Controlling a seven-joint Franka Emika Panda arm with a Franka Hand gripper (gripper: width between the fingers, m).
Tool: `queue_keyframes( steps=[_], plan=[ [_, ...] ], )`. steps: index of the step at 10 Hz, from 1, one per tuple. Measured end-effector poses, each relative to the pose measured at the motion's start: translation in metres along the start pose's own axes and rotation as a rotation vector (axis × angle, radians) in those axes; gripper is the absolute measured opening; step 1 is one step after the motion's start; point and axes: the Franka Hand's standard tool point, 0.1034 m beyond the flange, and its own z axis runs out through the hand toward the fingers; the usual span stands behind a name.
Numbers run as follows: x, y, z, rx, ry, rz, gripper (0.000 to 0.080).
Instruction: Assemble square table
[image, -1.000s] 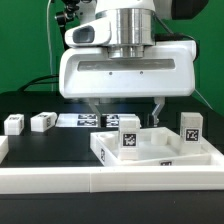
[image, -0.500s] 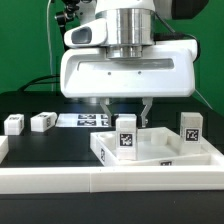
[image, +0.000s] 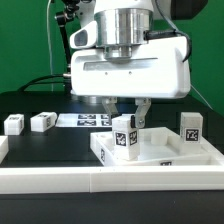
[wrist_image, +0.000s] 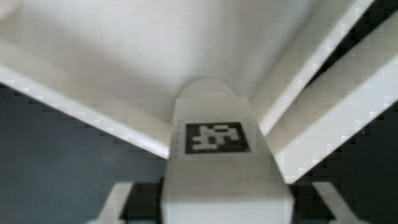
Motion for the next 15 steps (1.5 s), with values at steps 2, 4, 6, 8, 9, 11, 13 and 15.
queue_keyframes(
  steps=[2, 4, 6, 8, 9, 11, 13, 15],
  plan=[
    [-0.001, -0.001, 0.0, 0.006, -0.002, 0.206, 0.029],
    [-0.001, 0.0, 0.0, 0.021, -0.01, 0.416, 0.029],
    [-0.002, -0.002, 0.0, 0.039, -0.014, 0.639, 0.029],
    [-0.008, -0.007, 0.0, 0.041, -0.027, 0.86, 0.029],
    [-0.011, -0.008, 0.001, 0.036, -0.03, 0.993, 0.029],
    [-0.011, -0.008, 0.001, 0.038, -0.029, 1.057, 0.029],
    [-0.01, -0.009, 0.001, 0.042, -0.034, 1.158, 0.029],
    [-0.01, -0.009, 0.001, 0.043, -0.033, 1.117, 0.0378]
  ],
)
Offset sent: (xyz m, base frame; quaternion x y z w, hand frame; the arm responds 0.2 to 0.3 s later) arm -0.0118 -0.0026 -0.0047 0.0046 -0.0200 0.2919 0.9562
